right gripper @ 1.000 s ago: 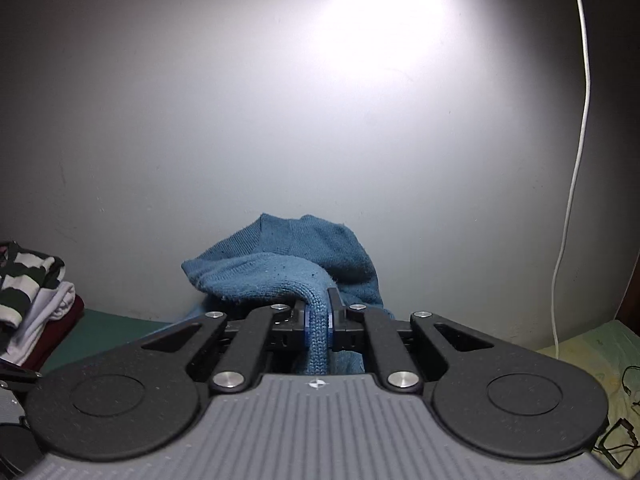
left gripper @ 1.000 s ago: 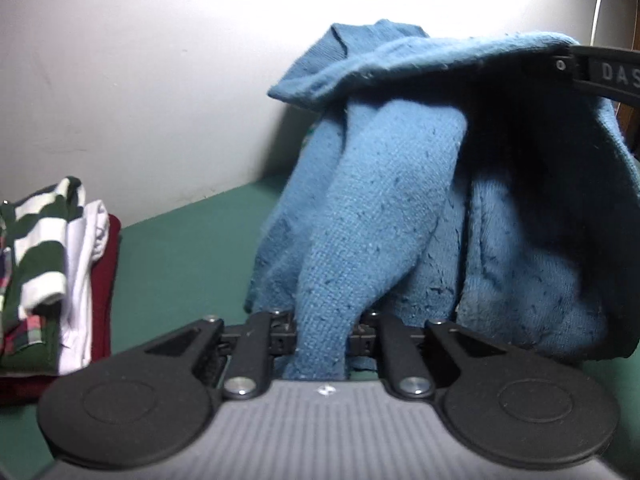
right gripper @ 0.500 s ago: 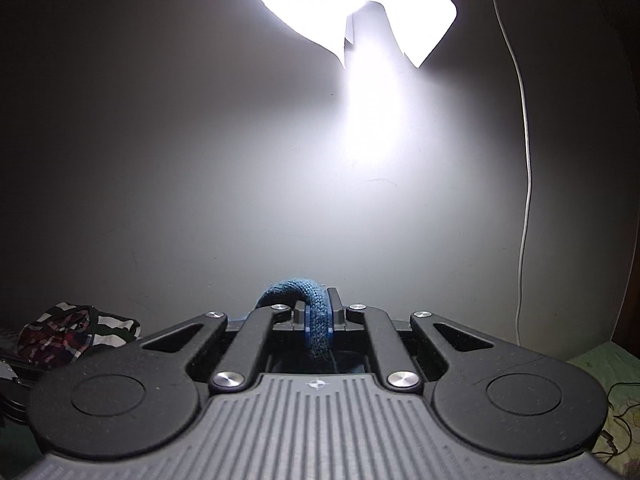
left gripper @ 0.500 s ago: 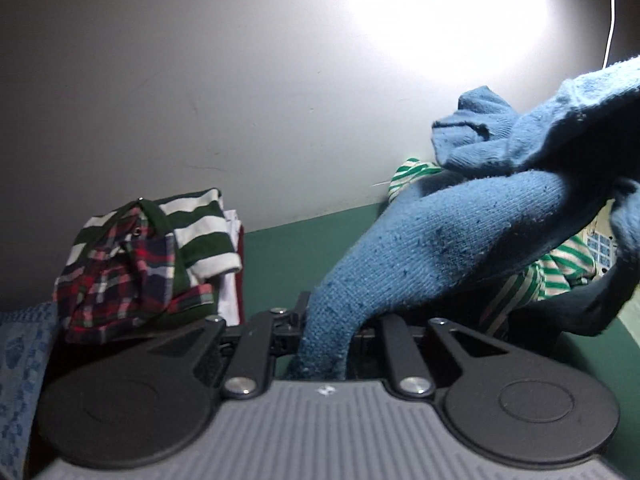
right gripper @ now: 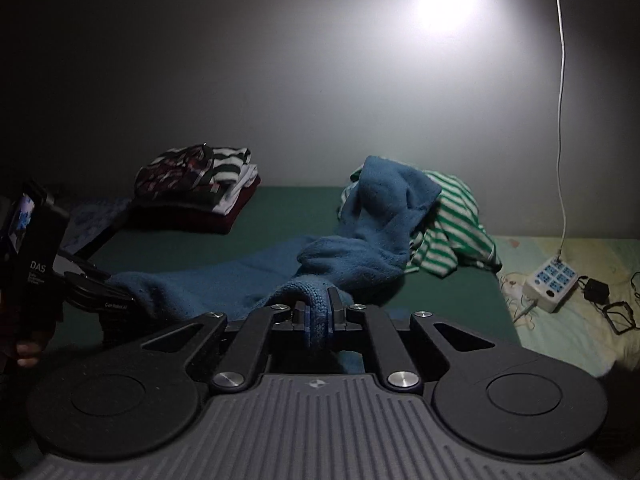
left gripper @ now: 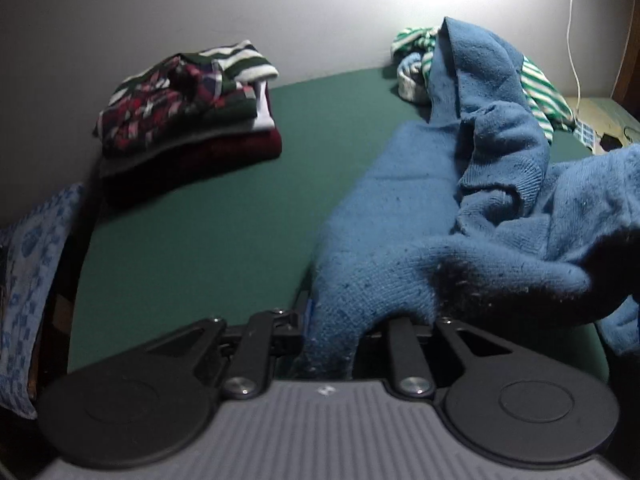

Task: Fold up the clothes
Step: 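Lay the blue sweater flat on the green table with both grippers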

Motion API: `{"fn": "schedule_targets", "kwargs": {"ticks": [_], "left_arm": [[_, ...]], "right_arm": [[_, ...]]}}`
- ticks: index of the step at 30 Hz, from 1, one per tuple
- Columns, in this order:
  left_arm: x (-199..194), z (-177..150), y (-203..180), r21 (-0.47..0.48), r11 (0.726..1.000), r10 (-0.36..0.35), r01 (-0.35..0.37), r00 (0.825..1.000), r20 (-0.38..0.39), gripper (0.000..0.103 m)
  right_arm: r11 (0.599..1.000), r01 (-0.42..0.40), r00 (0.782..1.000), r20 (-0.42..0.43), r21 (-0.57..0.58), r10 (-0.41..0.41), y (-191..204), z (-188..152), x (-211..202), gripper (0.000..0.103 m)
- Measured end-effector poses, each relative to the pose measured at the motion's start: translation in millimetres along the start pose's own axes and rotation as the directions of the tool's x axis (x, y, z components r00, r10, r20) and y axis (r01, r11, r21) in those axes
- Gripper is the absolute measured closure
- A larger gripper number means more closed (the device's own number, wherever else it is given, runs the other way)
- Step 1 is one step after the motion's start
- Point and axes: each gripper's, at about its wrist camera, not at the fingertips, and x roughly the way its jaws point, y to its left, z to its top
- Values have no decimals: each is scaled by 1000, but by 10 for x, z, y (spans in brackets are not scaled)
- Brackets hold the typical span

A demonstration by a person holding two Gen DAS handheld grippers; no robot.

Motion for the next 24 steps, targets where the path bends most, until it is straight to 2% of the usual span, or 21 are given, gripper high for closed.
{"fn": "schedule_targets", "kwargs": {"ticks": [3,7,12,15,18,22,24], "left_arm": [[-163,-288,-109,99,995,16,-16,1000,-1,68],[-371,-555,-90,171,985,13,-15,1000,12,48],[-579,-747,17,188,982,-14,12,1000,6,44],[-684,-788,3,171,984,-54,51,998,14,36],[-741,-794,-182,180,980,-93,82,994,53,28],[-706,-766,-553,221,969,-131,114,990,60,25],[-683,-754,-721,231,960,-170,157,985,40,25]], "right_arm": [[999,-16,998,-68,-39,14,143,-202,-31,96],[995,-41,987,-158,-91,26,332,-468,-75,95],[987,-86,961,-273,-132,47,546,-782,-114,91],[986,-117,939,-338,-122,70,614,-917,-94,87],[982,-123,930,-362,-147,62,659,-993,-125,82],[983,-138,942,-322,-123,92,518,-906,-282,80],[989,-97,958,-281,-112,62,384,-792,-269,78]]}}
